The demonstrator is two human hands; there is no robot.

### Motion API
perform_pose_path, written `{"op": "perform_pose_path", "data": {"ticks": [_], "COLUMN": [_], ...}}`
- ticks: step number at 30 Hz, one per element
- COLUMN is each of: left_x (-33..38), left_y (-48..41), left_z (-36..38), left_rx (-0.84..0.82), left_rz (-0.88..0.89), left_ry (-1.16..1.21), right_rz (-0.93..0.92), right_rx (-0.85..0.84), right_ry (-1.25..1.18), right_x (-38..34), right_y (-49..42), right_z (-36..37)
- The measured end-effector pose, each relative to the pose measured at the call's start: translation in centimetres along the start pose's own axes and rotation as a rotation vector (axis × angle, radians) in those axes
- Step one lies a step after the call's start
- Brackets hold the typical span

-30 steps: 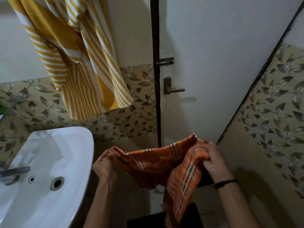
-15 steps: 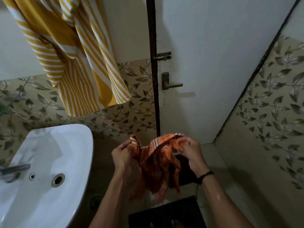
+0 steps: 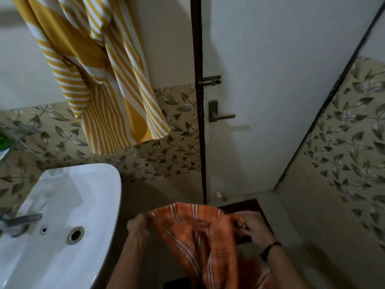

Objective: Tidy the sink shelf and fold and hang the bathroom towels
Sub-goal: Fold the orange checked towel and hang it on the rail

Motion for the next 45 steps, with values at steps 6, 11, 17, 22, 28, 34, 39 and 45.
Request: {"op": "perform_pose_path", "data": {"ticks": [6, 11, 17, 22, 28, 34, 39, 45], "left_x": [-0.5, 1.7, -0.5, 1.7, 3.0, 4.2, 4.7, 4.6], "left_y": [3.9, 10.4, 18.1, 18.6, 19.6, 19.8, 20.8, 20.5], "left_z": [2.4, 6.1, 12.9, 11.8, 11.6, 11.1, 11.2, 10.6], "left_rx": [-0.073, -0.252, -0.718, -0.508, -0.522, -0.494, -0.619, -0.543], "left_rz": [-0.029, -0.025, -0.026, 0.314, 0.488, 0.665, 0.793, 0.915], "left_ry": [0.094, 0.057, 0.05, -0.097, -0.103, -0.146, -0.191, -0.312], "right_rz": [-0.168, -0.119, 0.054, 0.009, -0.099, -0.082, -0.023, 0.039], "right_rx": [-0.1, -0.117, -0.241, -0.256, -0.247, -0.247, -0.223, -0.265], "right_ry": [-0.185, 0.229, -0.085, -0.091, -0.025, -0.107, -0.211, -0.333], "right_x": [-4.9, -2.3, -1.6, -2.1, -3.1, -3.0, -2.8, -1.9], "right_y": [1.1, 1.5, 3.3, 4.7, 5.5, 5.8, 5.9, 6.4], "right_z": [3.0, 4.2, 8.7, 9.8, 10.8, 11.5, 11.4, 11.6]}}
Point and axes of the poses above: each hand's wrist, its own y-axis away from the middle knuckle, its own z-axis out of the palm, x = y × z, the point moved 9 cm from there along -y, towards the middle knuckle, and after that the axes turned 10 degrees about -y, right-handed, at the moved point
